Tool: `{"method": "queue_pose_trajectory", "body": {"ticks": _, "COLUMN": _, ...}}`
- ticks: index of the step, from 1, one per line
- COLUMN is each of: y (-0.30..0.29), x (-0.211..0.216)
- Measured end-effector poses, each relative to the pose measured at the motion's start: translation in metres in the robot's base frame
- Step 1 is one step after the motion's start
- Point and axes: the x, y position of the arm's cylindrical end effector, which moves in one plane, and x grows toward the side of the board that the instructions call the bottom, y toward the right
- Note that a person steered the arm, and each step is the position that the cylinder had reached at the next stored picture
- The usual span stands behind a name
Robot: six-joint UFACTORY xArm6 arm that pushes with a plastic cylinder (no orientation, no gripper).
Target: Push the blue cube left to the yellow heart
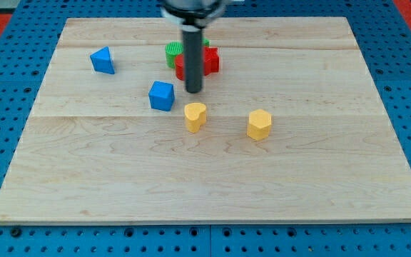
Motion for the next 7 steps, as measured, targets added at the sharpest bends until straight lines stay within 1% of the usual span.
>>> {"method": "queue_pose_trajectory", "body": {"ticks": 2, "y": -0.13, "x": 0.0}}
{"method": "queue_pose_trajectory", "body": {"ticks": 3, "y": -0.107, "x": 0.017}}
{"method": "queue_pose_trajectory", "body": {"ticks": 4, "y": -0.042, "x": 0.018}}
{"method": "queue_pose_trajectory", "body": {"ticks": 5, "y": 0.004, "x": 0.018}}
{"method": "queue_pose_trajectory", "body": {"ticks": 6, "y": 0.01, "x": 0.029}}
{"method": "queue_pose_trajectory", "body": {"ticks": 7, "y": -0.035, "x": 0.034}}
